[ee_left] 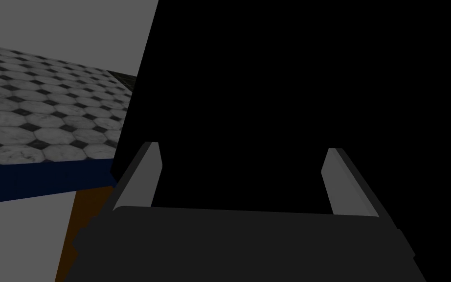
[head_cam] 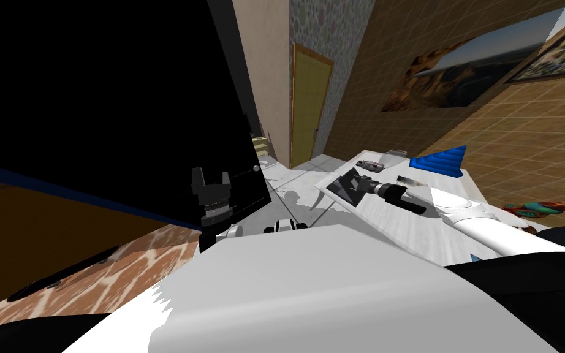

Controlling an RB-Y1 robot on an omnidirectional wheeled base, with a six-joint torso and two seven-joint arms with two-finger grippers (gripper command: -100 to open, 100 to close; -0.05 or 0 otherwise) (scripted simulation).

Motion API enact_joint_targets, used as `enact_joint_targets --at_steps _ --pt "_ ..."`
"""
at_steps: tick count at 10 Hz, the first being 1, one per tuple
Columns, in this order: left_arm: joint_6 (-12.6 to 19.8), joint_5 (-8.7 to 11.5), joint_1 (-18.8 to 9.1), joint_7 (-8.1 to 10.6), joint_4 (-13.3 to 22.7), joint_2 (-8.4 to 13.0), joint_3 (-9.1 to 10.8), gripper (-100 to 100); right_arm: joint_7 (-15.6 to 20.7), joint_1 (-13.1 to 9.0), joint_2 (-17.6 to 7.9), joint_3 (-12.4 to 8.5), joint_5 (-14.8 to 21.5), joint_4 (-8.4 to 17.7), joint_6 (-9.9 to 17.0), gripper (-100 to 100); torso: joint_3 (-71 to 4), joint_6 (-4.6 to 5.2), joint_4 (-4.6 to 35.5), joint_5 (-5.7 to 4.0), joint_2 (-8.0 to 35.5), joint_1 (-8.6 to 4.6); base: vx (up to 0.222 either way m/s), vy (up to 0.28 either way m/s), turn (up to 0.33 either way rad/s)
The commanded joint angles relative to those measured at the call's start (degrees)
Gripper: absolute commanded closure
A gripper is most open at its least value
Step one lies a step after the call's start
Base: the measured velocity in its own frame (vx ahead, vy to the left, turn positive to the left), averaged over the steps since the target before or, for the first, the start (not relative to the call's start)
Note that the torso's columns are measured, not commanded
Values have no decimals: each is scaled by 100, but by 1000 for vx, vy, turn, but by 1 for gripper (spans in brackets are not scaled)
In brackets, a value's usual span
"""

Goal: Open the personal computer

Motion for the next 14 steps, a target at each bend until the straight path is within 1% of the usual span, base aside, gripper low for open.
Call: enact_joint_targets --at_steps 1,5,6,7,8,9,10,11,13,14 --pt "0 0 0 0 0 0 0 0 -129 127 -282 22 8 76 -148 -100 2 -1 1 1 4 4 74 44 -17" --pt "0 0 0 0 0 0 0 0 -330 355 -738 45 20 189 -375 -100 -4 -1 -2 1 -4 3 100 46 -21" --pt "0 0 0 0 0 0 0 0 -400 431 -890 53 22 228 -451 -100 -2 -1 -1 0 -3 -2 115 36 -23" --pt "0 0 0 0 0 0 0 0 -438 476 -980 57 25 249 -495 -100 -3 0 -2 0 -5 0 104 43 -22" --pt "0 0 0 0 0 0 0 0 -395 436 -912 43 16 255 -475 -100 -1 -1 -1 1 -1 4 44 20 -4" --pt "0 0 -1 0 0 0 0 0 -315 417 -759 122 62 308 -383 -100 9 -1 4 -1 16 -2 62 -10 113" --pt "0 0 -1 0 0 0 0 0 -359 442 -837 64 33 287 -454 -100 6 -3 2 -4 7 -9 38 -9 34" --pt "0 0 -1 0 0 0 0 0 -478 455 -1048 -26 -24 270 -559 -100 4 2 2 -1 9 -4 9 12 -85" --pt "0 0 -1 0 0 0 0 0 -653 472 -1343 -150 -102 243 -716 -100 3 0 2 5 5 15 8 30 -96" --pt "0 0 -1 0 0 0 0 0 -696 476 -1417 -181 -122 237 -756 -100 1 1 0 4 2 14 2 31 -54"
